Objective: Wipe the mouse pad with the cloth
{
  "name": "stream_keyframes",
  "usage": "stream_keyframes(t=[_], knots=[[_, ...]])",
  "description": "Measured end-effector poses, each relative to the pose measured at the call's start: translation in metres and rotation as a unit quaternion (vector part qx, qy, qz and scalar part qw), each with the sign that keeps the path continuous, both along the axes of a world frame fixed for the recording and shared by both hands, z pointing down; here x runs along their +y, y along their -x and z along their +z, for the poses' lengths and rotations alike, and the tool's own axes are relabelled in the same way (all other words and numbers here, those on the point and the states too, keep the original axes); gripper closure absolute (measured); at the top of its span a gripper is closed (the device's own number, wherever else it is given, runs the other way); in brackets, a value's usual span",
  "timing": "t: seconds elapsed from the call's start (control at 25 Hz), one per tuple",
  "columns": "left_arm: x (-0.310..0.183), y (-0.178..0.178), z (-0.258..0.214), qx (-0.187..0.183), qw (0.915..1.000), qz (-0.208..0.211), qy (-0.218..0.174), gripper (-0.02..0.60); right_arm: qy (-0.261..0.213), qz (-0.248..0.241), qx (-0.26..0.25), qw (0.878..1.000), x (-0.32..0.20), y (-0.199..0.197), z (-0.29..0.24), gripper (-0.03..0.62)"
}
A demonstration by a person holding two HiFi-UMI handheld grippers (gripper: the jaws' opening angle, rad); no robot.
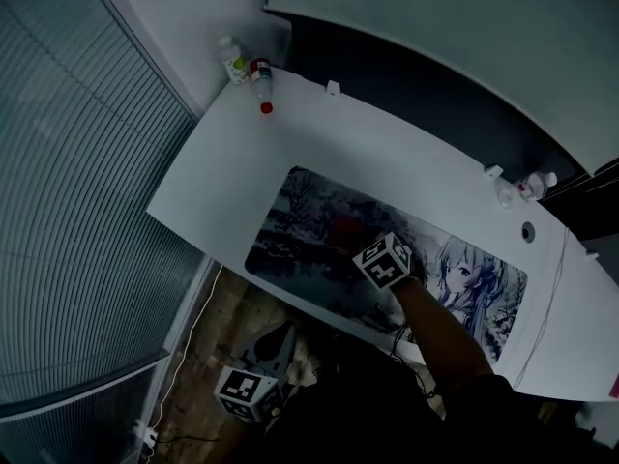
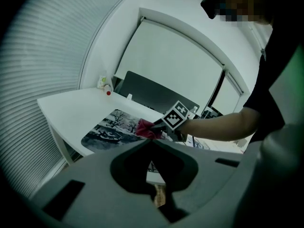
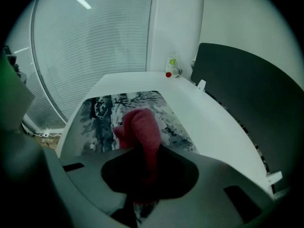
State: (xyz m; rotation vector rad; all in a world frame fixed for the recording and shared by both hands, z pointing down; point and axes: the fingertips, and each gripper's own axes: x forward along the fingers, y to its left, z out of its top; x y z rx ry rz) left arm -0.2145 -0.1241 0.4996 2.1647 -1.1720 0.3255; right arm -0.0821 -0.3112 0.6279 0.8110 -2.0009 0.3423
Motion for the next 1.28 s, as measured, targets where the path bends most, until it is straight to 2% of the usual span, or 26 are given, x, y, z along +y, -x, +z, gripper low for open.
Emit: stream_keyframes(t=[0.6, 1.28], knots=[[-0.033, -0.004, 0.016, -0.013, 0.9994, -0.011, 0.031, 0.577, -0.024, 0.054, -0.032, 0.998, -0.073, -0.036, -0.001, 0.511], [-0.025, -0.014, 0.019, -0.019, 0.9992, -0.023, 0.028, 0.577, -0.048, 0.042, -0.055, 0.996, -0.073, -0.035, -0.003, 0.511]])
